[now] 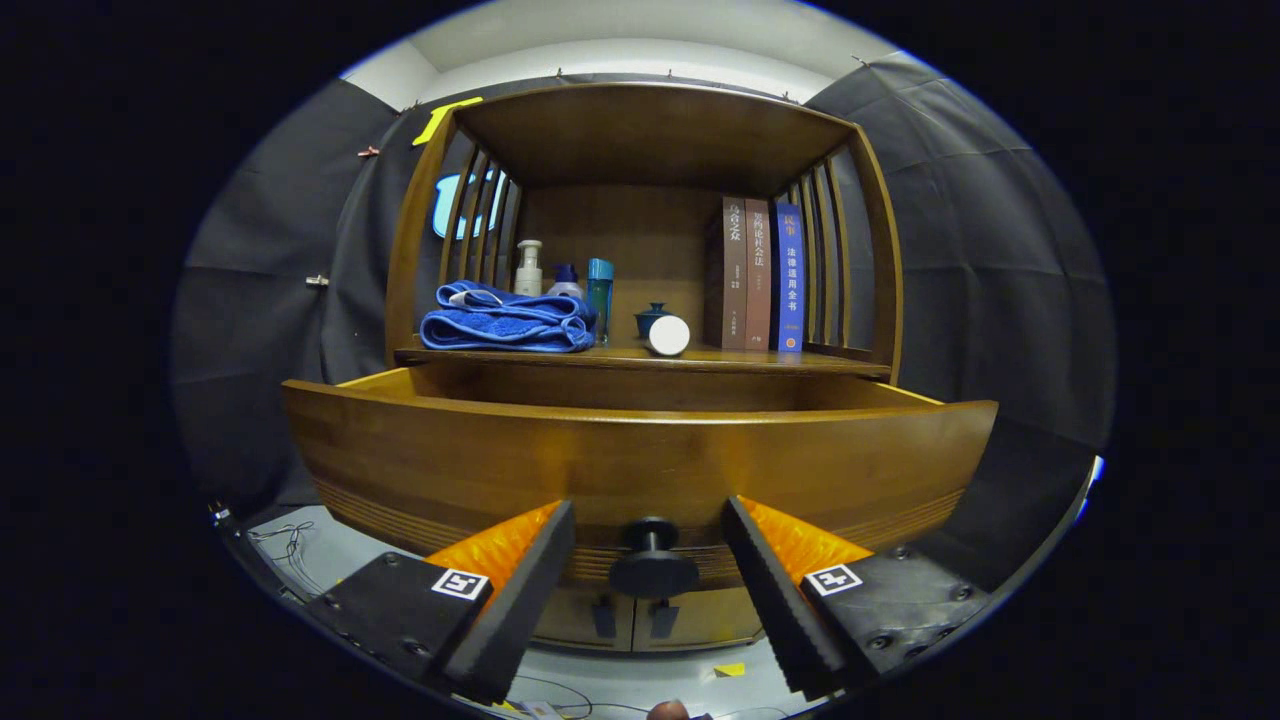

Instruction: Pull open the drawer, take out the items inside it, and place them on the countertop above the cabinet.

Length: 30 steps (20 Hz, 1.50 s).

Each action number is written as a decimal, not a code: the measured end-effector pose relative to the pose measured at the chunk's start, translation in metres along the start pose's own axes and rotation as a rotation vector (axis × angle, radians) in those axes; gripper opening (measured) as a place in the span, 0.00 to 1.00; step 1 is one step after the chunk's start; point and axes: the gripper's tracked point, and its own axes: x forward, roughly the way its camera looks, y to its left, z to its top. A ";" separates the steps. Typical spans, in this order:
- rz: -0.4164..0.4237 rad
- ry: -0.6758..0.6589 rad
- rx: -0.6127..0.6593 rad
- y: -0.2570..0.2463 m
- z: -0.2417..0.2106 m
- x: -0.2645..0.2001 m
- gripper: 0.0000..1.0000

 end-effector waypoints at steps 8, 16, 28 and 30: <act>-0.001 0.045 -0.001 0.002 -0.002 0.050 0.99; -0.014 0.068 -0.072 0.007 -0.010 0.103 0.99; -0.019 0.081 -0.064 0.011 -0.012 0.131 0.99; -0.012 0.099 -0.064 0.011 -0.012 0.130 0.99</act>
